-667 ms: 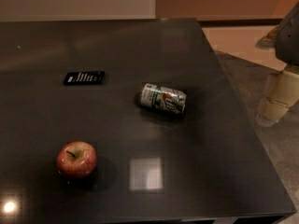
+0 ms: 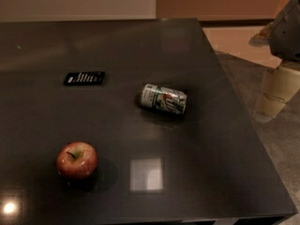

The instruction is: Place 7up can upright

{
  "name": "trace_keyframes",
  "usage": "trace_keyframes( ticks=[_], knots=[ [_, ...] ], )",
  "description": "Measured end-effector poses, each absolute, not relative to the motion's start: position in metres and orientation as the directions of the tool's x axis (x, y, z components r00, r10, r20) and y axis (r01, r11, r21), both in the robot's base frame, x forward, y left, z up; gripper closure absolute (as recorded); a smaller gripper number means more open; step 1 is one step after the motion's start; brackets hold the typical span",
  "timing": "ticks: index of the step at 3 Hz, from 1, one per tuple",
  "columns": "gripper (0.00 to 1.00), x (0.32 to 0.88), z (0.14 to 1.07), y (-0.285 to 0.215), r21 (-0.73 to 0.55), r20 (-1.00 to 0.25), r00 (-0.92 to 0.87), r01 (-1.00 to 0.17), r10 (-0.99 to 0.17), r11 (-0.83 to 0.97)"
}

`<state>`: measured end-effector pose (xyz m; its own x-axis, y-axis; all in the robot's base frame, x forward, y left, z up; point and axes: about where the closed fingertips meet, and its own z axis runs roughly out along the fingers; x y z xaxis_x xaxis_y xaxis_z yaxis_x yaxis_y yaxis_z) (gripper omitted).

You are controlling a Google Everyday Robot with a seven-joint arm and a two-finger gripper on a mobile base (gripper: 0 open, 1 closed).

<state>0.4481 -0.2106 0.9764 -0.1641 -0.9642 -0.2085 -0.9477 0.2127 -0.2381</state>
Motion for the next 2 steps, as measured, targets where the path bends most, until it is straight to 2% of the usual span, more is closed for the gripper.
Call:
trace_keyframes(
  ticks=[2],
  knots=[
    [0.00,0.476,0.966,-0.188,-0.248,-0.228,0.065,-0.969,-0.971,-0.006]
  ],
)
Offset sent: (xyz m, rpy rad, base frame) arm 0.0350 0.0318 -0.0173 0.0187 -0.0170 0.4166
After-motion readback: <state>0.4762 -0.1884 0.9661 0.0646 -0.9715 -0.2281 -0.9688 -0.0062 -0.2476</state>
